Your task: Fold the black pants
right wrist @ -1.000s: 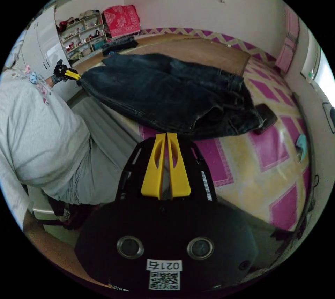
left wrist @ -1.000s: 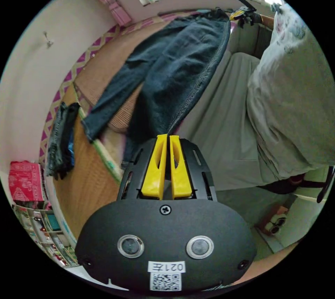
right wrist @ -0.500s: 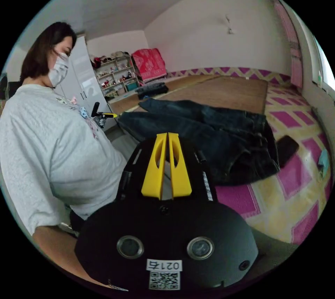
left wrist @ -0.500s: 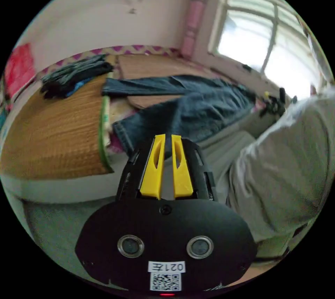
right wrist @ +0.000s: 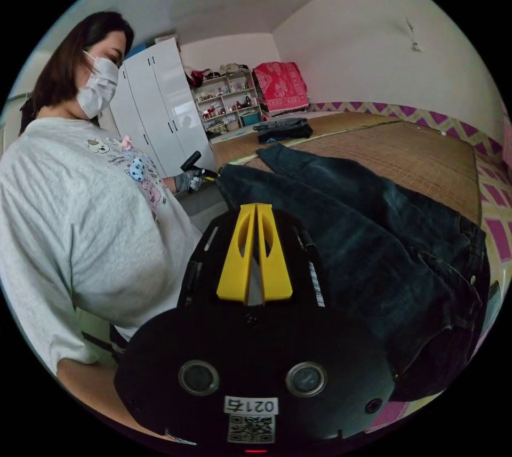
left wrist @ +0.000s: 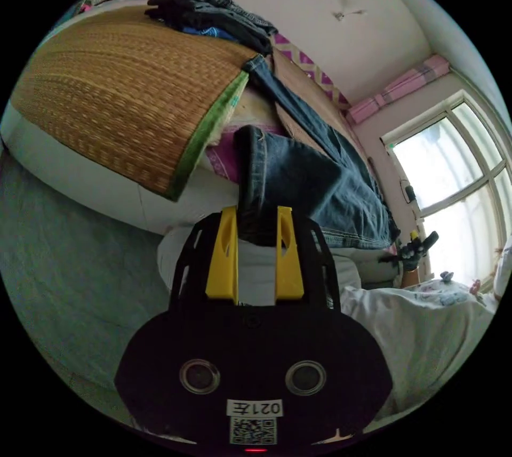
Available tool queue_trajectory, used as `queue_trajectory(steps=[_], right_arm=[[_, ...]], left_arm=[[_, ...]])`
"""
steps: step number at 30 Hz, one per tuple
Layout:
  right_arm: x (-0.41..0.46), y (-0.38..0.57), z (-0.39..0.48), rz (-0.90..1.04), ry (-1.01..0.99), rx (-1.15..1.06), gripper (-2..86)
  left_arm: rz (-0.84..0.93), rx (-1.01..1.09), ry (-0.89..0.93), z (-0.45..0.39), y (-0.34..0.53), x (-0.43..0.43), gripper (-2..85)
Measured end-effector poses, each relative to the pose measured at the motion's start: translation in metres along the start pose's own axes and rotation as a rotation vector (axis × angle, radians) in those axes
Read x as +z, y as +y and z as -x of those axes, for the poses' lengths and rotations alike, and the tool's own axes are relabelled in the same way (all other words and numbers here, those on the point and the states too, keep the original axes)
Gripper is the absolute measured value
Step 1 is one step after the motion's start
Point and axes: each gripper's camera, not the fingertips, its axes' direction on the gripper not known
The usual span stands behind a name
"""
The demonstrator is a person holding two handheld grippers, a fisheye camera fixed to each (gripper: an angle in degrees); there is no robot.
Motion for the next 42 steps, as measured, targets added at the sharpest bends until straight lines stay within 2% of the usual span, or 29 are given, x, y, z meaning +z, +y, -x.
queue_trajectory(steps=[2,5,9,13,15,20,22,24,27,28,32,37,42], right_arm=[[0.003,0.002,0.001,0.010,0.003,0.005,-0.7],[0.005,0.003,0.002,0.009,0.022,0.021,-0.7],[0.013,-0.002,-0.005,-0.013,0.035,0.035,-0.7],[0.026,-0.013,-0.015,-0.036,0.031,0.048,-0.7],[0.037,-0.020,-0.019,-0.059,0.028,0.056,-0.7],[0.064,-0.033,-0.023,-0.053,0.018,0.070,-0.7],[0.072,-0.039,-0.020,-0.027,0.040,0.066,-0.7],[0.079,-0.045,-0.021,0.004,0.113,0.079,-0.6],[0.075,-0.051,-0.033,-0.017,0.267,0.146,-0.2],[0.073,-0.053,-0.037,-0.027,0.305,0.163,0.0],[0.065,-0.086,-0.087,-0.035,0.566,0.179,4.2],[0.076,-0.136,-0.208,0.125,0.671,0.227,6.4],[0.096,-0.175,-0.317,0.353,0.702,0.265,7.4]], left_arm=[[0.000,-0.021,0.043,0.004,-0.005,-0.012,5.3],[-0.049,0.088,0.059,-0.016,-0.021,-0.049,4.5],[-0.051,0.337,-0.023,-0.073,-0.072,-0.083,4.1],[0.033,0.520,-0.173,-0.113,-0.117,-0.081,4.2],[0.085,0.498,-0.187,-0.101,-0.133,-0.064,4.3],[0.260,0.261,-0.124,-0.014,-0.149,0.009,4.1],[0.191,0.221,-0.004,0.001,-0.146,0.009,3.6],[0.158,0.219,0.018,0.001,-0.141,0.007,3.5],[0.102,0.286,-0.032,-0.011,-0.132,-0.006,2.7],[0.030,0.292,-0.051,-0.017,-0.130,-0.020,2.0],[-0.128,0.378,-0.125,-0.057,-0.130,-0.050,0.9],[0.019,0.559,-0.185,-0.130,-0.170,0.023,5.8],[0.149,0.552,-0.216,-0.141,-0.208,0.107,6.4]])
